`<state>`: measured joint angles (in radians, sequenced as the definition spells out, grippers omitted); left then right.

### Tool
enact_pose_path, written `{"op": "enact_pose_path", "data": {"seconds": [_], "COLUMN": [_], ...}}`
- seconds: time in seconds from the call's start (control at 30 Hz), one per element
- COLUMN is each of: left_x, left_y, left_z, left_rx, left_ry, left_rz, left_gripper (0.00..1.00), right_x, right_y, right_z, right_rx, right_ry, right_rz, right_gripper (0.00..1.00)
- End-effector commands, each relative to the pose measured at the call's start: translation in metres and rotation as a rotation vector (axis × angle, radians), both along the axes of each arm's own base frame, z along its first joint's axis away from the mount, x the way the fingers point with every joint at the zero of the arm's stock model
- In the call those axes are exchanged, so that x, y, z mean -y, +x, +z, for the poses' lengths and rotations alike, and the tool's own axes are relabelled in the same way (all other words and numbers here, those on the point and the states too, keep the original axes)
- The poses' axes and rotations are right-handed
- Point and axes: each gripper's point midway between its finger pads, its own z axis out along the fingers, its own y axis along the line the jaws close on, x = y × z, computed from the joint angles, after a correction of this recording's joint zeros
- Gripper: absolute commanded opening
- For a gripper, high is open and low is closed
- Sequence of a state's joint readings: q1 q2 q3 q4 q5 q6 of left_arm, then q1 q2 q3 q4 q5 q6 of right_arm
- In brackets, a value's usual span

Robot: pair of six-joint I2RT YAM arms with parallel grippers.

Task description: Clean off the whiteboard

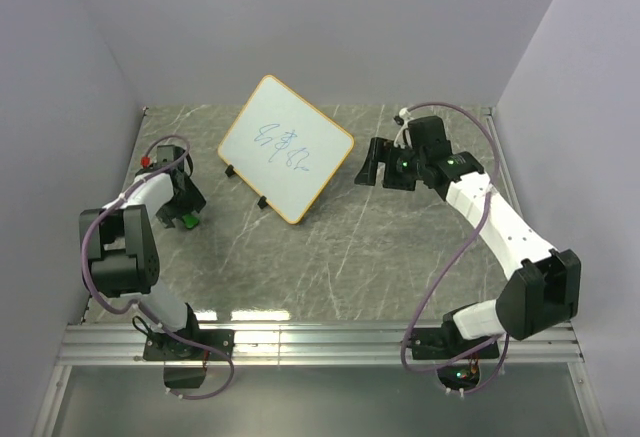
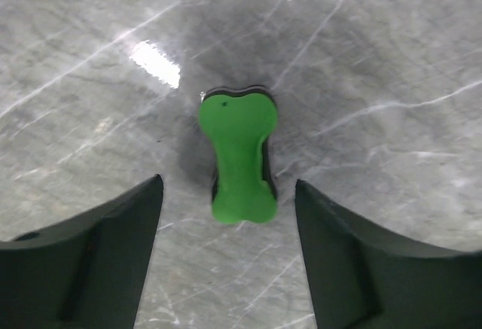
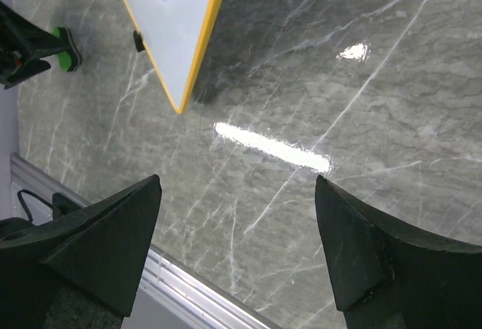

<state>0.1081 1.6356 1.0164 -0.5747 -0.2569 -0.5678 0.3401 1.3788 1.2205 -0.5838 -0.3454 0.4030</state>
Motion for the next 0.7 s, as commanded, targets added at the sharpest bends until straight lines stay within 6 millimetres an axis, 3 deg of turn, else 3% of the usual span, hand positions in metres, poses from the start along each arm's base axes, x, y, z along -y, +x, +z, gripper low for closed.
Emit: {"op": "enact_pose_path", "data": {"seconds": [0.0, 0.17, 0.33, 0.43, 0.53, 0.57, 0.67], "left_x": [0.005, 0.006, 0.006, 0.005, 0.004, 0.004, 0.005], "left_y": [0.02, 0.024, 0.021, 0.021, 0.022, 0.023, 0.024], "left_z": [0.004, -0.004, -0.015, -0.019, -0.021, -0.021, -0.021], "left_rx": [0.05, 0.036, 0.011, 0.005, 0.002, 0.004, -0.001], "left_ry": [-0.031, -0.044, -0.047, -0.05, -0.053, -0.054, -0.062], "left_rz": [-0.043, -0.054, -0.053, -0.051, -0.05, -0.049, -0.051], "left_gripper": [0.71, 0.54, 0.48, 0.37, 0.19, 0.05, 0.0], "right_x": [0.0, -0.002, 0.001, 0.002, -0.001, -0.003, -0.018], "right_y": [0.02, 0.032, 0.039, 0.041, 0.045, 0.048, 0.06], "right_z": [0.009, 0.01, 0.013, 0.013, 0.018, 0.019, 0.039], "right_rx": [0.042, 0.039, 0.044, 0.046, 0.056, 0.057, 0.097], "right_ry": [-0.002, -0.012, -0.015, -0.016, 0.004, 0.02, 0.117], "right_rz": [-0.017, -0.021, -0.036, -0.042, -0.039, -0.033, 0.012], "right_gripper": [0.89, 0.88, 0.88, 0.88, 0.89, 0.88, 0.88]}}
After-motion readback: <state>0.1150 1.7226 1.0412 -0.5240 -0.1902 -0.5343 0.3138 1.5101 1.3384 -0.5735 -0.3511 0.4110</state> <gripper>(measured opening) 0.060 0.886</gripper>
